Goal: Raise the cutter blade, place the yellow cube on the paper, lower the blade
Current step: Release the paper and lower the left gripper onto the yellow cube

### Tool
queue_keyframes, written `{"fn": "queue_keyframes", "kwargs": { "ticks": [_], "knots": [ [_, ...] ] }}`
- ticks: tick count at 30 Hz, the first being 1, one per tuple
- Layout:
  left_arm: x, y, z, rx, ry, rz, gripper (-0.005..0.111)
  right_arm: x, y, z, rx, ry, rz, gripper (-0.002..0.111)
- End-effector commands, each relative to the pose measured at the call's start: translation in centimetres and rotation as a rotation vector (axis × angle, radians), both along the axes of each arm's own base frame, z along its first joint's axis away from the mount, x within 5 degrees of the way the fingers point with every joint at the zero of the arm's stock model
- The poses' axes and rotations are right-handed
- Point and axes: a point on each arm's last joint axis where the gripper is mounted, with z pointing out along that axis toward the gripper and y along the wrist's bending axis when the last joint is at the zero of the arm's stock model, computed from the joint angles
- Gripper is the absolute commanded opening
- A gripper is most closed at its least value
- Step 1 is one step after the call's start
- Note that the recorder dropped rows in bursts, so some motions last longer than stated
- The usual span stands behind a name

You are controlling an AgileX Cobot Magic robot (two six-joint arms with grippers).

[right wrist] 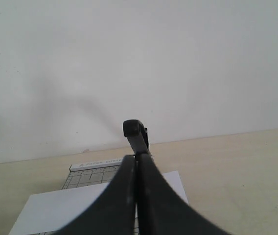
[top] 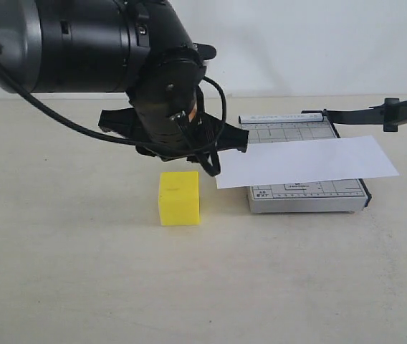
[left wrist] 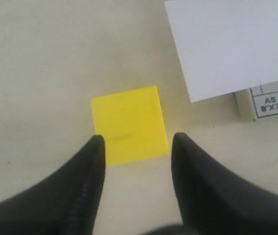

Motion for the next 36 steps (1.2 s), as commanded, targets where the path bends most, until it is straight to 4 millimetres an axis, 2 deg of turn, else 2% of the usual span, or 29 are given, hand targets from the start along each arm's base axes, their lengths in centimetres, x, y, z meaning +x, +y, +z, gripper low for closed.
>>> {"fn": "queue_keyframes", "kwargs": {
  "ticks": [1,4,8,11,27,31,36],
  "knots": [
    [-0.3,-0.1,0.6,-0.095,-0.008,0.091,0.043,0.0,0.0,-0.1,-0.007,-0.003,-0.001,0.0],
    [-0.3,-0.1,0.7,-0.102,-0.014,0.105,0.049,0.0,0.0,-0.1,-0.007,-0.003,-0.001,0.0],
    [0.0,0.5,0.8,-0.036,-0.053,0.119,0.074,0.0,0.0,-0.1,-0.007,-0.003,-0.001,0.0],
    [0.1,0.6,0.8,-0.011,-0.066,0.106,0.085,0.0,0.0,-0.1,-0.007,-0.003,-0.001,0.0],
    [0.4,0.5,0.5,0.001,-0.071,0.086,0.086,0.0,0.0,-0.1,-0.007,-0.003,-0.001,0.0],
    [0.9,0.1,-0.6,-0.022,-0.058,0.078,0.086,0.0,0.0,-0.1,-0.007,-0.003,-0.001,0.0],
    [2.0,0.3,-3.1,-0.052,0.009,0.119,0.086,0.0,0.0,-0.1,-0.007,-0.003,-0.001,0.0]
  ]
}}
